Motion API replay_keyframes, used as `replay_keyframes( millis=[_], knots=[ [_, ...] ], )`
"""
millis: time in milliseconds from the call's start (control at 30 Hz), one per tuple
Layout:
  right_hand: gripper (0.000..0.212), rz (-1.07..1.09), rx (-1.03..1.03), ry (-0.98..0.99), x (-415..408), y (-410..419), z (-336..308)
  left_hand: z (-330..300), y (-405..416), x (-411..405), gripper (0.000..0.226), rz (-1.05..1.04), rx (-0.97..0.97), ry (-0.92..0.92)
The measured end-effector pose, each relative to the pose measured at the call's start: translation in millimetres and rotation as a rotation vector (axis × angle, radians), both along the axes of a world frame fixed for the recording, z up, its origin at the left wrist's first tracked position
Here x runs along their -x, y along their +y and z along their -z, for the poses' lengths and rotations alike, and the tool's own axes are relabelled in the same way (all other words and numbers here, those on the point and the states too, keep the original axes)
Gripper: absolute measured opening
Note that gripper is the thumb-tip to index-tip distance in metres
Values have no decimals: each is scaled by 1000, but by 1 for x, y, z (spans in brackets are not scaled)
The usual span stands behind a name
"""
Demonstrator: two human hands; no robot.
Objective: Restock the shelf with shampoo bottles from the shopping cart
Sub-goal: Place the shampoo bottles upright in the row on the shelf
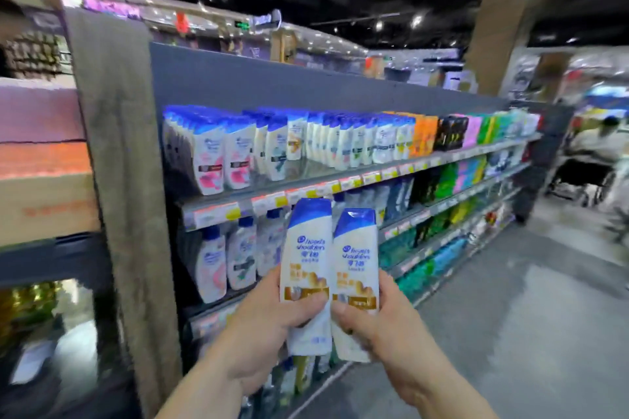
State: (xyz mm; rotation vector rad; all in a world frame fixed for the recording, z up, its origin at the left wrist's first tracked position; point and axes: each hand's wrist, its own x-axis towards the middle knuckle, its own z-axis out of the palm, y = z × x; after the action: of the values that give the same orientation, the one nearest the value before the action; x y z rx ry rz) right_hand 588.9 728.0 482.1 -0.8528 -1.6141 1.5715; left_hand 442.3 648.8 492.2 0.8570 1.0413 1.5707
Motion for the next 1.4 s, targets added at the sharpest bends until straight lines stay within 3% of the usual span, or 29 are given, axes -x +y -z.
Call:
replay_keyframes(
  millis=[300, 400, 500, 567, 667, 767, 933, 1100, 1300, 1400],
  knots=[
    [62, -22, -55, -40, 39, 192, -20, -7, 198, 44, 58, 34, -43, 17],
    [59, -54, -93, -51, 63, 247, -36, -19, 252, 65, 61, -73, -12, 56],
    [48, -82, -88, -20, 88, 292, -44, -27, 290, 86, 81, -239, 15, 175],
    [48, -134, -102, -19, 110, 318, -49, -31, 306, 104, 89, -340, 38, 293],
    [44, -191, -138, 0, 150, 354, -56, -37, 320, 130, 77, -449, 63, 365],
    [41, -244, -183, 12, 197, 383, -58, -44, 335, 143, 76, -575, 12, 358],
    [47, -341, -195, 37, 259, 438, -53, -54, 369, 145, 52, -787, -8, 351],
    [47, -426, -265, -51, 304, 479, -39, -52, 386, 139, 72, -984, 6, 324],
    [54, -438, -358, -278, 320, 489, -24, -46, 393, 126, 102, -1072, -24, 311],
    [52, -402, -326, -300, 323, 491, -27, -45, 394, 119, 86, -1096, 29, 298]
  ],
)
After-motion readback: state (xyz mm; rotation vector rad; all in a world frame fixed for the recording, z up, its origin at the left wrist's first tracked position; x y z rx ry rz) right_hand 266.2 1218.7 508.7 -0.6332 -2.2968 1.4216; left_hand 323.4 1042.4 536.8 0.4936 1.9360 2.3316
